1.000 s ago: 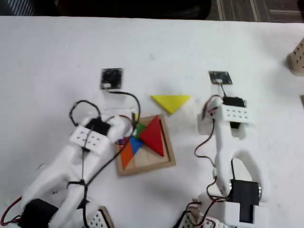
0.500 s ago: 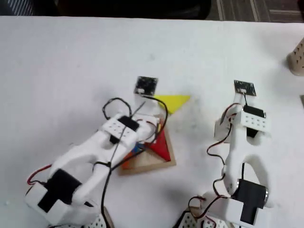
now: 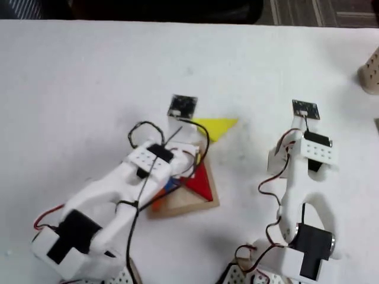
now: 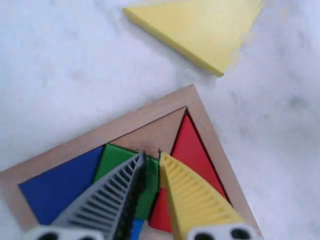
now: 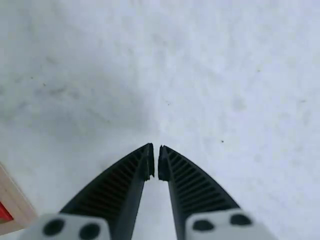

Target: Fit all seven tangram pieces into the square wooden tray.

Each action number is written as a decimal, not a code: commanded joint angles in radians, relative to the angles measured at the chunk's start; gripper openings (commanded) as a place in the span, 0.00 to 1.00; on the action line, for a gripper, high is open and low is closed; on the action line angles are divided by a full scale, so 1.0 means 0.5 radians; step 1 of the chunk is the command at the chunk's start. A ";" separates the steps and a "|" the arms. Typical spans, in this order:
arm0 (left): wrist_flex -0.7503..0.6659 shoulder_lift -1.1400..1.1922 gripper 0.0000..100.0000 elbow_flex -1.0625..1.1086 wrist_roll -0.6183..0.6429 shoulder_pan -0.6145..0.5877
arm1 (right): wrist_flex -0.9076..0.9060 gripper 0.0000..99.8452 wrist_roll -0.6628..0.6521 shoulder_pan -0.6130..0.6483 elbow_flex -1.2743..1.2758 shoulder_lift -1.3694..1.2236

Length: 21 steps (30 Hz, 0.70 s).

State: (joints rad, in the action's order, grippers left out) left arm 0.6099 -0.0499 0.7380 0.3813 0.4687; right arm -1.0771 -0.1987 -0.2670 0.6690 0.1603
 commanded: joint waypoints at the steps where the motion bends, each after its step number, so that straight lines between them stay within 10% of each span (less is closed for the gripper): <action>1: -0.043 -0.155 0.08 -0.092 0.003 -0.195 | 0.029 0.02 -0.009 0.002 -0.015 0.091; 16: -0.509 -0.474 0.08 0.206 0.000 -1.177 | 0.250 0.02 -0.031 0.351 -0.107 0.097; 21: -0.531 -0.394 0.08 0.190 0.000 -1.208 | 0.247 0.12 -0.589 0.637 -0.319 -0.017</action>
State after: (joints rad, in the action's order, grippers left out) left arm 0.3767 -0.2371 0.8500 0.3828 -0.1250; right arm -0.9712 -0.3214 -0.0261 0.5969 0.1557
